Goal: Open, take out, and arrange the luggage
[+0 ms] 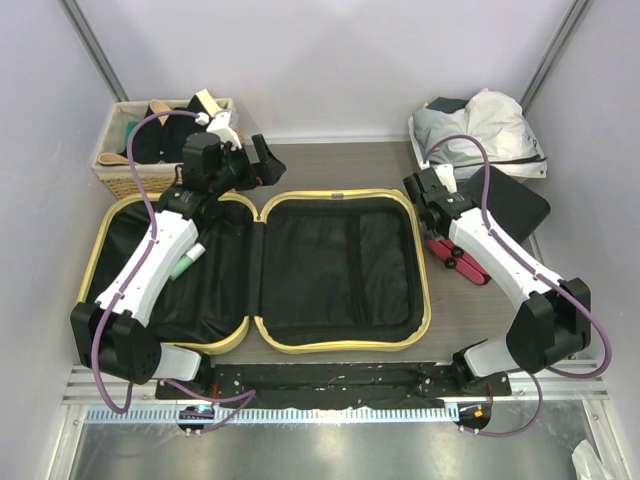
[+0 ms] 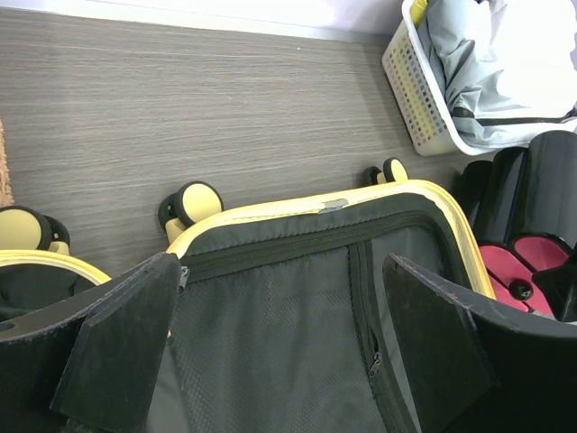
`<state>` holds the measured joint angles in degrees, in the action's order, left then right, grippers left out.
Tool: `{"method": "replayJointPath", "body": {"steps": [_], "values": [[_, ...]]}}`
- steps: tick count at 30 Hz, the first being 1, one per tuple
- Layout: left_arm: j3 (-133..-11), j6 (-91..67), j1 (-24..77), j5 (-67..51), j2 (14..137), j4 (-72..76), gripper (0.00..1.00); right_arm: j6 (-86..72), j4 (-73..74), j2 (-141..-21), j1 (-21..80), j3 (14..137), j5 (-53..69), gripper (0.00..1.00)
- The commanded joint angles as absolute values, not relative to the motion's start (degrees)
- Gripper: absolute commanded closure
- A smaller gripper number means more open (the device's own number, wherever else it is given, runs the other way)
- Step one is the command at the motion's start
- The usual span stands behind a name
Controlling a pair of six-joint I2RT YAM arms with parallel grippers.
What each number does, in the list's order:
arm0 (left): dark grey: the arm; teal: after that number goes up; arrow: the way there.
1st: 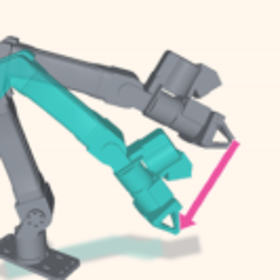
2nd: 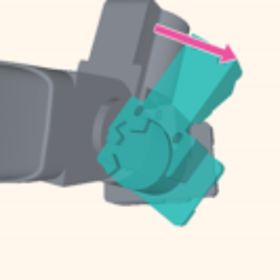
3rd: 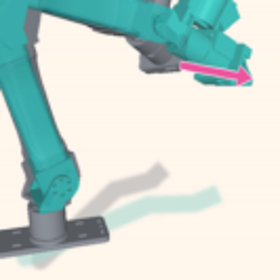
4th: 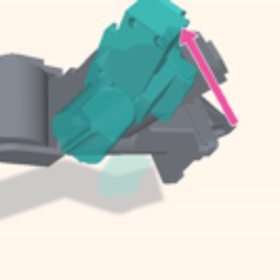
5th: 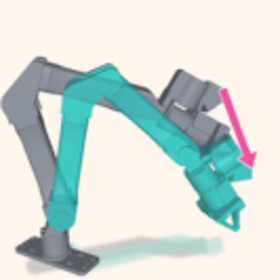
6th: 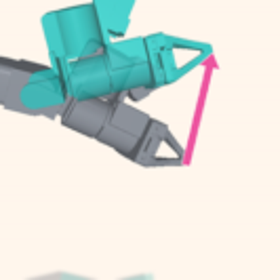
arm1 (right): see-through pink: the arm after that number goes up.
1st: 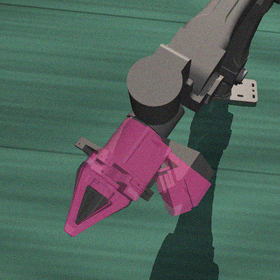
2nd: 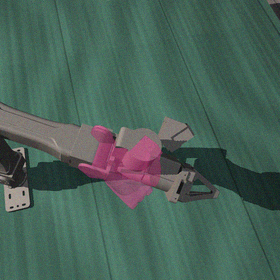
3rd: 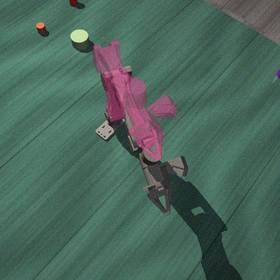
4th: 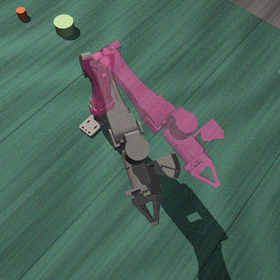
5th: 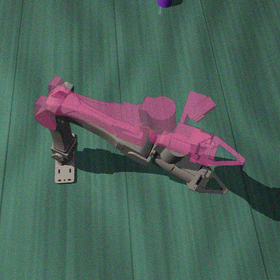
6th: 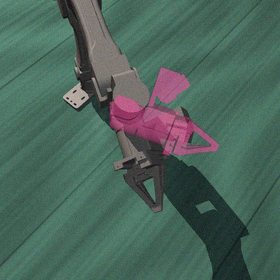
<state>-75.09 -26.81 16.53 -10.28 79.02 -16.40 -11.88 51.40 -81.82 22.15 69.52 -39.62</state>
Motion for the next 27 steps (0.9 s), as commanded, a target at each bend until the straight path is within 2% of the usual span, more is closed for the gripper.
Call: {"method": "replayJointPath", "body": {"steps": [1, 9, 13, 16, 23, 27], "values": [[-75.4, -26.5, 16.8, -10.5, 78.0, -14.3, 0.0, -8.8, 47.7, -79.0, 18.4, 68.6, -44.3, 0.47], [-75.2, -25.8, 16.7, -9.6, 77.3, -14.6, 0.0, -8.5, 45.8, -75.9, 14.1, 71.3, -36.5, 0.46], [-75.2, -25.7, 16.7, -9.1, 77.5, -14.9, 0.0, -15.6, 42.8, -68.6, 14.2, 68.4, -18.7, 0.47], [-75.1, -25.8, 16.7, -9.2, 78.0, -14.8, 0.0, -22.7, 36.8, -61.2, 14.2, 60.2, -13.5, 0.48], [-74.9, -26.6, 16.7, -10.8, 78.5, -14.2, 0.0, -28.0, 35.2, -56.5, 13.0, 51.2, -26.2, 0.47], [-74.9, -26.7, 16.7, -11.3, 78.3, -14.1, 0.0, -32.0, 33.0, -54.7, 11.9, 47.9, -30.7, 0.43]]}}
